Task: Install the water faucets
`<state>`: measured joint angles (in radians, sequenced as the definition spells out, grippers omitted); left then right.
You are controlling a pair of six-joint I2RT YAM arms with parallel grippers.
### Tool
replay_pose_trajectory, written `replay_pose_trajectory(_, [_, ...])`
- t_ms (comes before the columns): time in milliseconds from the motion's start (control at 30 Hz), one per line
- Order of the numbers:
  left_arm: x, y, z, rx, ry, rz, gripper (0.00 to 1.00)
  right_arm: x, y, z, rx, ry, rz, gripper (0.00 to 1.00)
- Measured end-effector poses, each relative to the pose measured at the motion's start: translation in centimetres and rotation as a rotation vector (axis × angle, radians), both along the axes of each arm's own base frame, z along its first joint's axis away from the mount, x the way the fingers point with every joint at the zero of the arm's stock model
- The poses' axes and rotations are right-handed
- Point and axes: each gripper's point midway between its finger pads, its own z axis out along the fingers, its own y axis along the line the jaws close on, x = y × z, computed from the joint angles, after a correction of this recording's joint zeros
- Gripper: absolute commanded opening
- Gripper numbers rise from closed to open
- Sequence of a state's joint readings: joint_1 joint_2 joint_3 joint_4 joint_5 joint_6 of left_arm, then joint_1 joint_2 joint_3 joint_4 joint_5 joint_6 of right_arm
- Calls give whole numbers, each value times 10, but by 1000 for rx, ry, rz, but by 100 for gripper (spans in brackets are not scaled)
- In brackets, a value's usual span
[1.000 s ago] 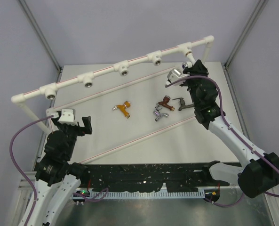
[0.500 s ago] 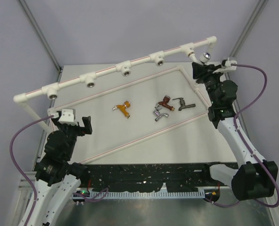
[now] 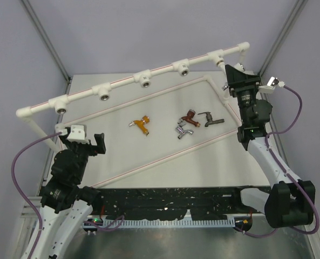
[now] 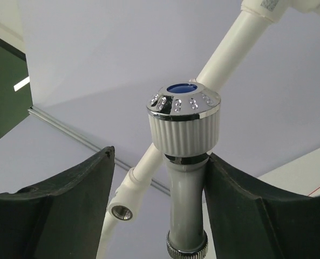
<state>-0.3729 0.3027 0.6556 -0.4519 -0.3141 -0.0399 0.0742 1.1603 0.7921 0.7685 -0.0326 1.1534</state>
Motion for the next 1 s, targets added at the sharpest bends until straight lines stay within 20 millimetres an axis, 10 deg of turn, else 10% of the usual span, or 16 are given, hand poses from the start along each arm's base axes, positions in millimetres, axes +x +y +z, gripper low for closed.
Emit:
replay_pose_trajectory(367, [0,0,0,0,0,-1,93,-55,-48,27,-306,-155,-282,81])
replay_pose_trajectory(1000, [0,0,0,0,0,-2,93,-75,-62,38,-2074,-261,-675,95])
